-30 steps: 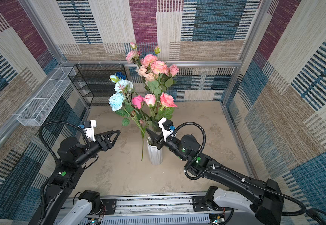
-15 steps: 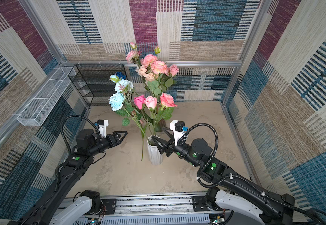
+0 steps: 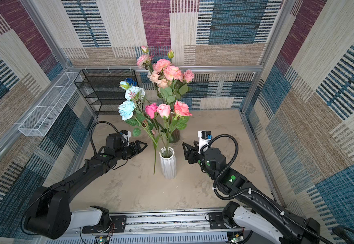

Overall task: Arrange flowers in a vase
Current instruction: Pick up the flower from the top-center of the table.

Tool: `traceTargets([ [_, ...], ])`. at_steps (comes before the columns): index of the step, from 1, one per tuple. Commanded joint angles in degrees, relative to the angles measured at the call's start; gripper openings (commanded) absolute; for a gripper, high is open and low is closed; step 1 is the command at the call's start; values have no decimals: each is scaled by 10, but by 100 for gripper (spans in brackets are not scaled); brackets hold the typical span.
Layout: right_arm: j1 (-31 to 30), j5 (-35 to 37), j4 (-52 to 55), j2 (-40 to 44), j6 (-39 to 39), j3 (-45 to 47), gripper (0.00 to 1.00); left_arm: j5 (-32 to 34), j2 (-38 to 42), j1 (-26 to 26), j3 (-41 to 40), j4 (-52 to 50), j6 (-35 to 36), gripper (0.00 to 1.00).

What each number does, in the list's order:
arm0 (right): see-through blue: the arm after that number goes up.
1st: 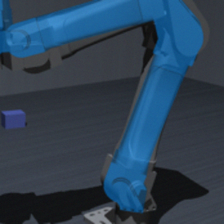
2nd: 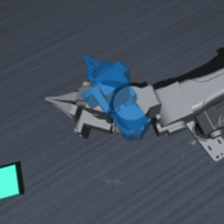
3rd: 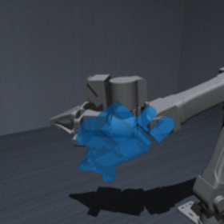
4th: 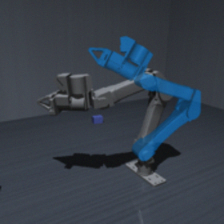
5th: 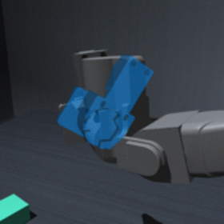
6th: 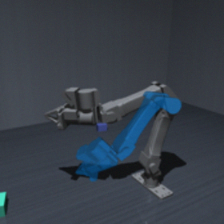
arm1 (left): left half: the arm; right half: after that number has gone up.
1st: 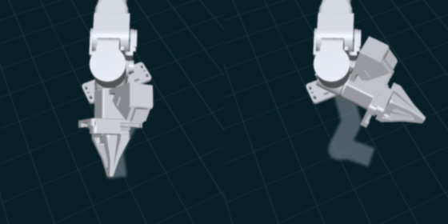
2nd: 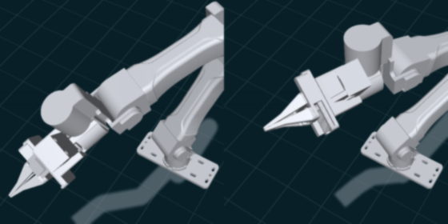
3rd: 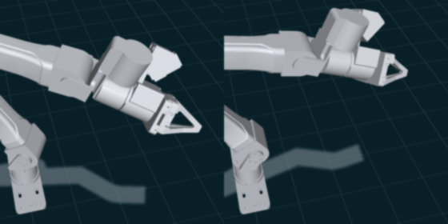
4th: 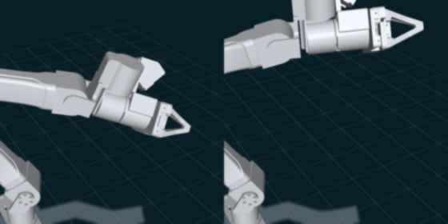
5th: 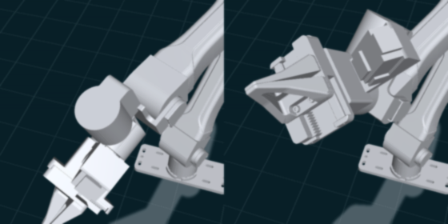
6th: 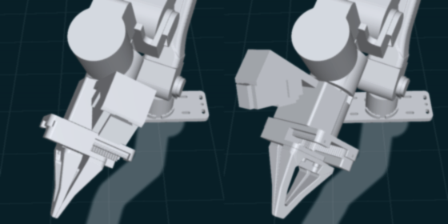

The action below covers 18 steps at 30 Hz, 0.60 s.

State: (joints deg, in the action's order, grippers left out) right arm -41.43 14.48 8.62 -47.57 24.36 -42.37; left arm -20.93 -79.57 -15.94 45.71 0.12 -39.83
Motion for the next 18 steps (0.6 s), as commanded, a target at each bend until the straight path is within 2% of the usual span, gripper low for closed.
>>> traceTargets([
  [1, 33, -35, 15, -8, 23, -11, 68, 37, -64, -6, 35, 12, 18, 72],
  [4, 54, -53, 22, -8, 24, -15, 69, 61, -127, -20, 83, -2, 45, 68],
  [9, 58, -58, 36, 8, 24, -20, 69, 151, -223, -63, 188, -101, 108, 66],
  [14, 59, -53, 46, 28, 28, -14, 69, 241, -288, -99, 261, -179, 137, 66],
  [18, 59, -53, 50, 38, 30, -14, 69, 287, -322, -114, 296, -199, 144, 67],
])
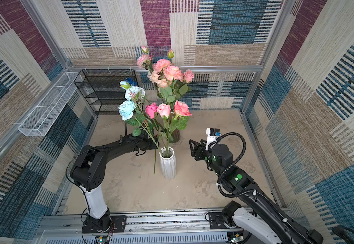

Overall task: Arrange flowers in a vase
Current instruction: Pick up the flower from the top-center of the table.

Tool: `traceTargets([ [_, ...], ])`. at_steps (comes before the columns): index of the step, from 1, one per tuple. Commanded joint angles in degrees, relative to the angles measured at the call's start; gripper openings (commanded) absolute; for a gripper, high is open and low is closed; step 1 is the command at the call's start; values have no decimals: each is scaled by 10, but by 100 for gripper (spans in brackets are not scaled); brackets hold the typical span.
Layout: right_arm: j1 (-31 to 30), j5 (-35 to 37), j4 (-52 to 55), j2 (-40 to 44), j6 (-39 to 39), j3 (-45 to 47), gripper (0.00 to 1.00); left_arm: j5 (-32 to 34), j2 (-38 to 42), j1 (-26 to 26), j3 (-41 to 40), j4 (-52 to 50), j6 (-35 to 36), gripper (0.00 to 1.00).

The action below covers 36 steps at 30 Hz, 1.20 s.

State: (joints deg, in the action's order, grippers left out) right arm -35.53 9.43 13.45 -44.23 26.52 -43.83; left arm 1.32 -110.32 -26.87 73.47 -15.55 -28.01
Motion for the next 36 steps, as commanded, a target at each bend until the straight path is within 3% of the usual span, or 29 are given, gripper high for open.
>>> traceTargets([
  [1, 1, -3, 3, 7, 8, 1, 69, 70, -22, -8, 26, -44, 29, 66],
  [3, 0, -2, 6, 11, 8, 0, 69, 77, -40, -14, 43, -51, 35, 61],
  [7, 1, -2, 10, 21, 10, -1, 70, 89, -73, -16, 68, -79, 29, 40],
  [13, 1, -1, 13, 29, 8, -5, 70, 99, -107, -10, 92, -125, 19, 29],
  [19, 1, -7, 8, 25, 7, -9, 71, 96, -72, 12, 46, -105, 10, 19],
  [27, 1, -7, -2, 17, 7, -12, 72, 107, 31, 28, -43, -58, -1, 9],
  [36, 0, -4, -8, 20, 8, -12, 72, 114, 264, 28, -154, -73, -25, 4],
])
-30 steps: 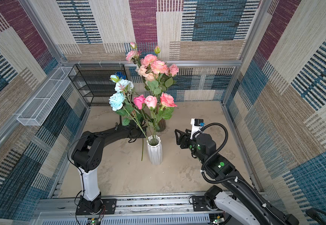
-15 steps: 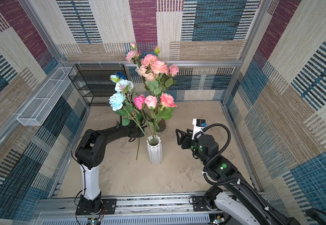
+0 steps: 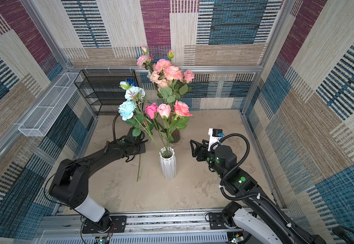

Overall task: Arrange flowers in a vase
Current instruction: Pick up the flower from the top-center of the table, then place the flower in the vase.

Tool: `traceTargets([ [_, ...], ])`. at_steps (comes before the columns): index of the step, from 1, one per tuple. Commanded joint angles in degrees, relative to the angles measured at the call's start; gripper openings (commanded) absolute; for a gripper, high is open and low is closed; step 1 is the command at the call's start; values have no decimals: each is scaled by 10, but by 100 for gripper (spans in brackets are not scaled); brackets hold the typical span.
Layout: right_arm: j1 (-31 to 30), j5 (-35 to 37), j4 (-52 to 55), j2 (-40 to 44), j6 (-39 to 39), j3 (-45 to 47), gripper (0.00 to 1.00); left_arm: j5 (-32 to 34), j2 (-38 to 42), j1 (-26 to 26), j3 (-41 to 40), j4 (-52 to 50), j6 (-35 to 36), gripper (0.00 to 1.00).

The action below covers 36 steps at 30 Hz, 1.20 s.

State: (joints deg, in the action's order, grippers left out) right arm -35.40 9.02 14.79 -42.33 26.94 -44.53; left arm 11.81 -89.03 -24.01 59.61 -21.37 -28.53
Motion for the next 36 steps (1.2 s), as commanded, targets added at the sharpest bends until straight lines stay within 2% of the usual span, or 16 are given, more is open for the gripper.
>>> traceTargets([
  [1, 0, 0, -23, 1, 3, -6, 72, 7, 83, 0, -24, -24, -20, 4],
  [8, 0, 2, -26, -8, 0, -19, 73, -34, 312, -9, -58, -82, -24, 3],
  [12, 0, -1, -27, -16, -2, -32, 73, -77, 399, -16, -36, -133, -20, 3],
  [15, 0, -19, -41, -12, -10, -36, 73, -117, 452, -23, -23, -136, -23, 4],
  [18, -1, -95, -90, 5, -41, -33, 73, -176, 472, -25, 1, -130, -10, 4],
  [24, -1, -367, -116, -22, -86, -86, 74, -299, 499, -25, 18, -78, 15, 3],
  [27, -9, -483, -120, -58, -89, -109, 69, -329, 522, -25, 8, -42, 16, 2],
  [29, -45, -491, -114, -81, -104, -121, 68, -346, 529, -25, 6, -26, 13, 2],
  [33, -168, -432, -76, -142, -162, -167, 73, -377, 533, -25, -4, 7, 1, 1],
  [36, -204, -457, -98, -186, -163, -182, 74, -399, 532, -25, -14, 32, -11, 1],
])
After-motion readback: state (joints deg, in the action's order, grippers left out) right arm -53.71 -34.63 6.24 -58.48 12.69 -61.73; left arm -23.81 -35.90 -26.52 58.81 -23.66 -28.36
